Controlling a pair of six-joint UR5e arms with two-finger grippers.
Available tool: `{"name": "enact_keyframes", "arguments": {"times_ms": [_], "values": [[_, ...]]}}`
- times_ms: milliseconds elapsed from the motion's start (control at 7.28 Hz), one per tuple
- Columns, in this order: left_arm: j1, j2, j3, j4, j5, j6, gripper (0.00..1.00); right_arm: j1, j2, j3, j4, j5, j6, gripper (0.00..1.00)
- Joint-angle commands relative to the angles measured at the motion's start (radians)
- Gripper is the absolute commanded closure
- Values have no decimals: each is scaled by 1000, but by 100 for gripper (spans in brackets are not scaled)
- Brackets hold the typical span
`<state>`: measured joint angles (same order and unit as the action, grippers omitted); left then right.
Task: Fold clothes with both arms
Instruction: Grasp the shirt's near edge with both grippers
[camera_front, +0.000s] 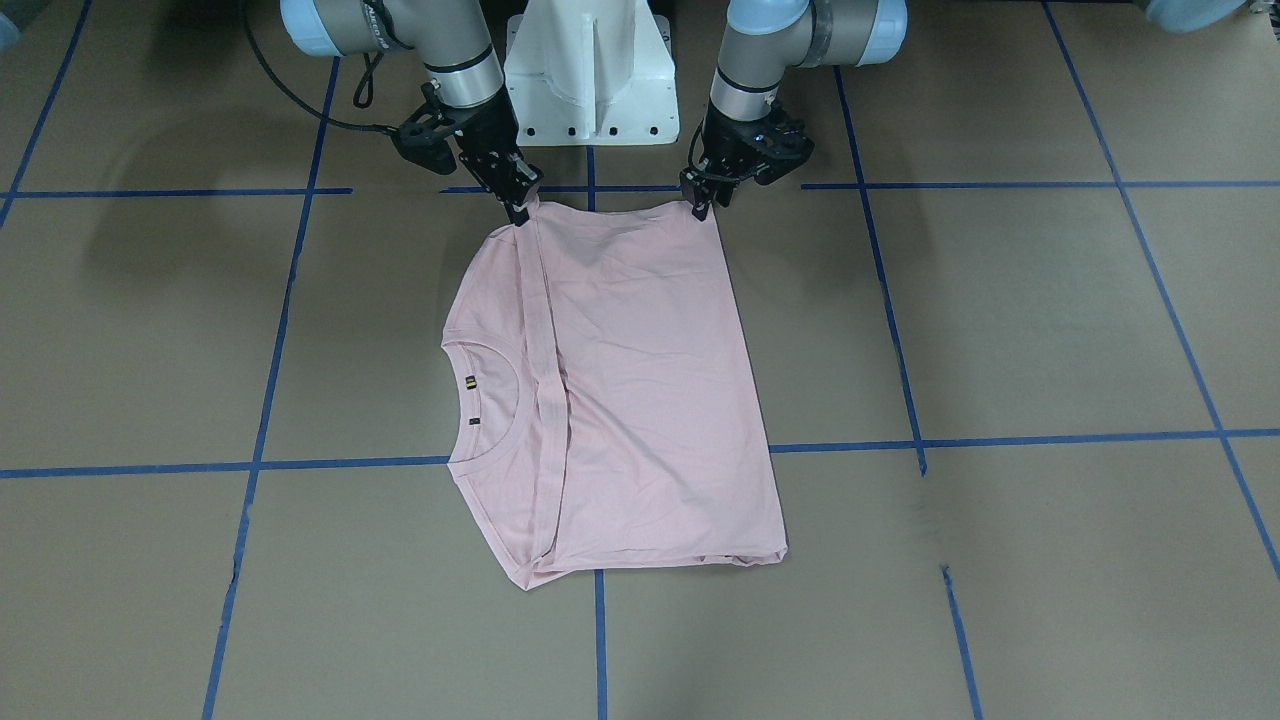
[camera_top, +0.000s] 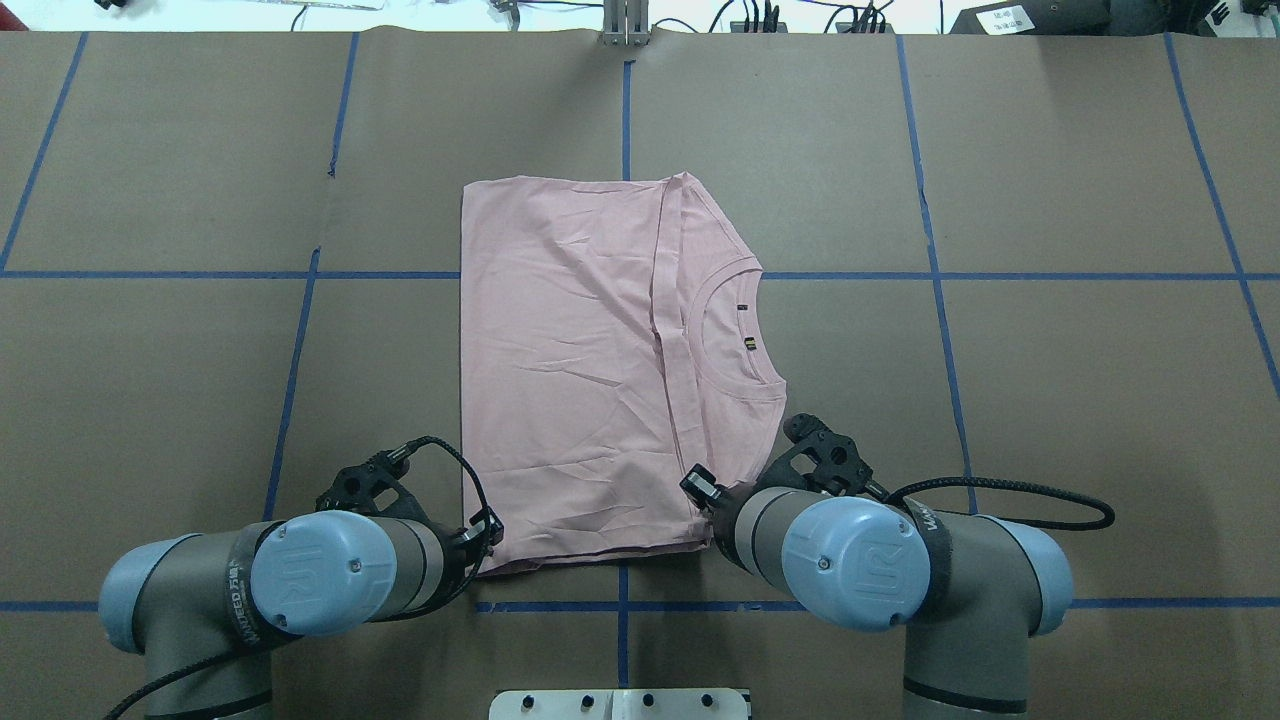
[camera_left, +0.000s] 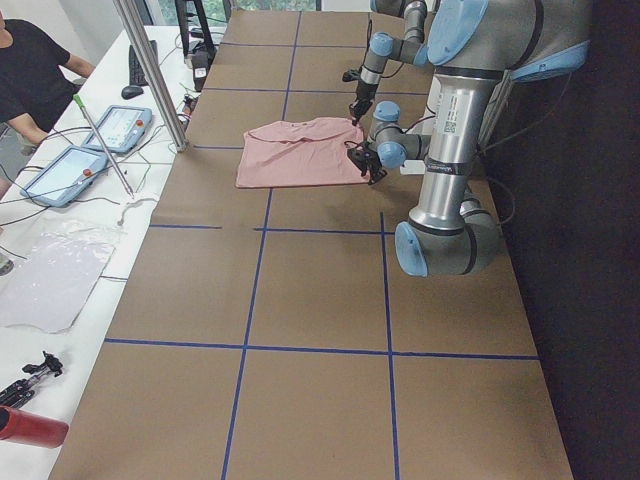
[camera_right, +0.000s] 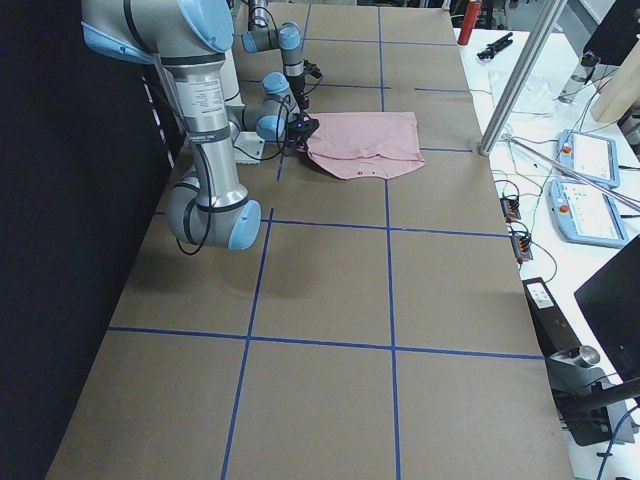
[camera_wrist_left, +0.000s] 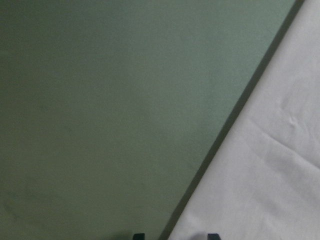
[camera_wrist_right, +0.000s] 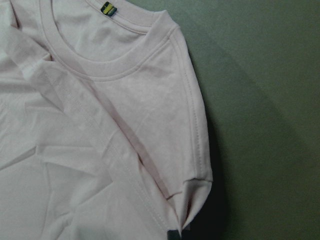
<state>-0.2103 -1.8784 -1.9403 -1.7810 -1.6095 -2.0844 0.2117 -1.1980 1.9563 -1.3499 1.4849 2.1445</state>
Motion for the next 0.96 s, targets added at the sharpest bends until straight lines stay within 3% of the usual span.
{"name": "enact_keyframes", "arguments": {"times_ms": [0,137,275,412,824], "values": [[5,-2,9,0,0,1,50,0,0,1,0,0,0,100],[5,-2,12,0,0,1,53,0,0,1,0,0,0,100],[5,-5,11,0,-1,-5,72,0,0,1,0,0,0,100],[5,-11,7,0,-1,0,100,0,0,0,0,0,0,100],[3,-13,-3,2,-3,6,100,0,-5,0,0,0,-2,100]]}}
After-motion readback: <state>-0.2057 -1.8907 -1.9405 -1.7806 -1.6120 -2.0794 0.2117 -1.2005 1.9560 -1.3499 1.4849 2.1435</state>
